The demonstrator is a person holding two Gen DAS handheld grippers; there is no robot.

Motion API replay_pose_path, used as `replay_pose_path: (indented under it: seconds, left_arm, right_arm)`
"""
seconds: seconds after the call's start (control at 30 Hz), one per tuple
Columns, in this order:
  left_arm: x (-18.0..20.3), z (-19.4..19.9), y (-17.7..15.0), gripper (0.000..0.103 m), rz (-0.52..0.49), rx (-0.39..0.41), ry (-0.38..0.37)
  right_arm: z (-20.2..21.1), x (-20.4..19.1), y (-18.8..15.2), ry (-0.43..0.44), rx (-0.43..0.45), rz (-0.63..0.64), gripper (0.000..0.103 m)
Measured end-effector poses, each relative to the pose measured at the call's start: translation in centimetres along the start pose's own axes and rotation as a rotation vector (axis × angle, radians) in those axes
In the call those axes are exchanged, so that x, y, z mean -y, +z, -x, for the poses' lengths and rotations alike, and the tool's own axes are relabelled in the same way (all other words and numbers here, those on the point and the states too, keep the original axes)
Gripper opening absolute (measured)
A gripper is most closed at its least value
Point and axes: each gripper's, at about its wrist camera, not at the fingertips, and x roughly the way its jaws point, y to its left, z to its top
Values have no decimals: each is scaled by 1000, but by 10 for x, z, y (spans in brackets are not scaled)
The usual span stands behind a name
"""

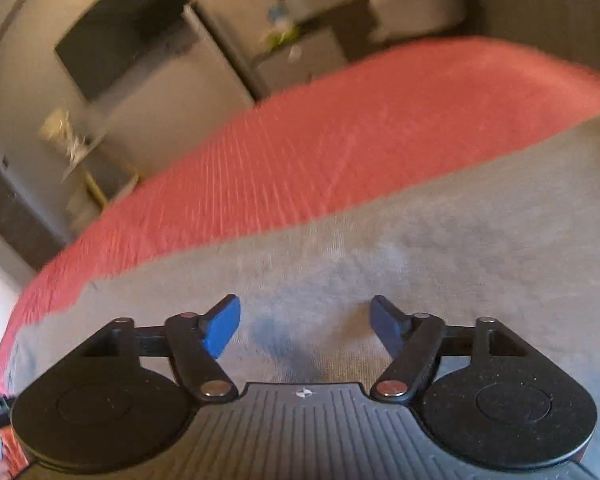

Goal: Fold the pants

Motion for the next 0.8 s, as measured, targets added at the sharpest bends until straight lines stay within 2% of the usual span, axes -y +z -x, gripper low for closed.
replay_pose_path:
  seconds: [0.03,0.07,0.1,0.13,0.2,0.27,0.3,0.33,0.4,0.5,0.57,0.63,0.67,0.73,0.8]
  left_arm:
    - [-1,-1,1,87,-1,2,2]
    - [-1,-3,2,88,-1,3,6]
    - [-1,-4,3,88,1,5,13]
    - [-2,-6,4,89,3,4,11]
    - [-3,-8,6,91,10,4,9]
    - [-2,-10,8,93,11,3,4]
    - [-1,-11,9,93,6,1,2]
    - [0,-12,10,93,-1,-1,3]
    - [0,-13,12,93,-14,-4,11]
    - [-4,-11,15,93,-4,-14,17]
    - [-9,-9,18,93,22,-20,2]
    - [-13,-6,20,93,48,-20,-7]
    - [-15,-5,22,94,57,-18,-9]
    - [-17,-3,24,94,66,-13,-7]
    - [-20,-2,26,94,76,-14,-10]
  right_arm:
    - [-8,4,2,-14,-10,11,70]
    - [-11,11,8,-40,11,31,63]
    - [-10,19,15,-115,58,42,57]
    - [-9,21,17,-186,85,29,44]
    - [1,30,30,-346,148,-52,43]
    - [6,20,33,-489,176,-52,57]
    - [8,7,32,-496,174,-21,58]
    - [9,-4,28,-448,177,-1,62]
    - [8,-29,11,-255,148,24,70]
    - [-16,-66,-10,-82,43,44,70]
    - [-35,-88,-21,-19,-15,53,73]
    - [-50,-106,-19,-14,-4,96,81]
    - [-54,-116,-20,1,1,109,81]
    - [-59,-132,-21,41,-2,80,81]
    - [-66,-145,-24,63,-11,73,87]
